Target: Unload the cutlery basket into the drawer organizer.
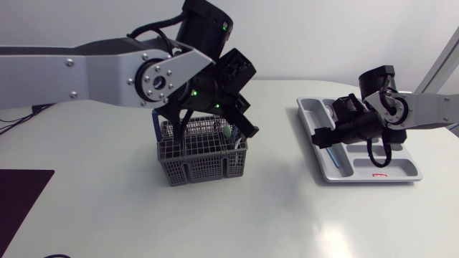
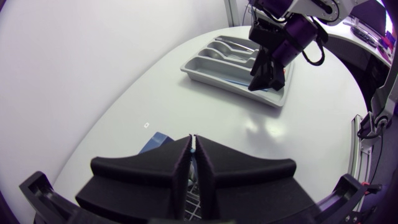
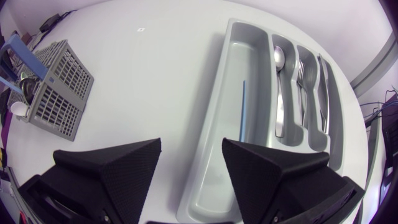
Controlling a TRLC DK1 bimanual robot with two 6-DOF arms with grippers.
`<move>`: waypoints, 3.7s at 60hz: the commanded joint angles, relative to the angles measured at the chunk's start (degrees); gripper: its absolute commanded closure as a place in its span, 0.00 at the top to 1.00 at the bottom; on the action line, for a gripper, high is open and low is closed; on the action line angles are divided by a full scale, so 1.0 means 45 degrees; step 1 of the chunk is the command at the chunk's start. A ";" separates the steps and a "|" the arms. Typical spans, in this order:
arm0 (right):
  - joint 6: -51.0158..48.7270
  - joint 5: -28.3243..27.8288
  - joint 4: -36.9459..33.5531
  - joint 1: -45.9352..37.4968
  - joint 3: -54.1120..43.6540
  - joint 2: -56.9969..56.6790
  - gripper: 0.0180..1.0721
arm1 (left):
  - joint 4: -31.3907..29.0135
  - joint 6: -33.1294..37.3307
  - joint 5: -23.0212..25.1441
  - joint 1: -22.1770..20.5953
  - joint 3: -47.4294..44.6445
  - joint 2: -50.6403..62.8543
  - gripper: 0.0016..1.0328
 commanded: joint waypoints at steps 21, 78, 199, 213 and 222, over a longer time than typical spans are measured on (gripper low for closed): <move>-0.0596 -0.1321 0.0630 0.0936 -0.1746 -0.3206 0.68 | -0.1477 -0.0478 -0.0347 -0.0843 0.1138 -0.2035 0.06; -0.0694 -0.4622 0.0786 0.4666 -0.4031 -0.9339 0.67 | -0.3801 -0.3837 0.4380 -0.0003 0.2739 -0.1430 0.04; -0.2256 -0.3763 -0.0269 0.2869 -0.4207 -0.8167 0.06 | -0.3000 -0.4560 0.4223 0.1579 0.2915 -0.1645 0.87; -0.2901 -0.3646 0.0415 0.0350 -0.3699 -0.5765 0.06 | -0.2883 -0.2900 0.1137 0.0329 0.1763 -0.1645 0.87; -0.2745 -0.3235 0.0591 -0.0900 -0.2449 -0.3792 0.06 | -0.2903 -0.2294 -0.0015 -0.0257 0.1411 -0.1215 0.87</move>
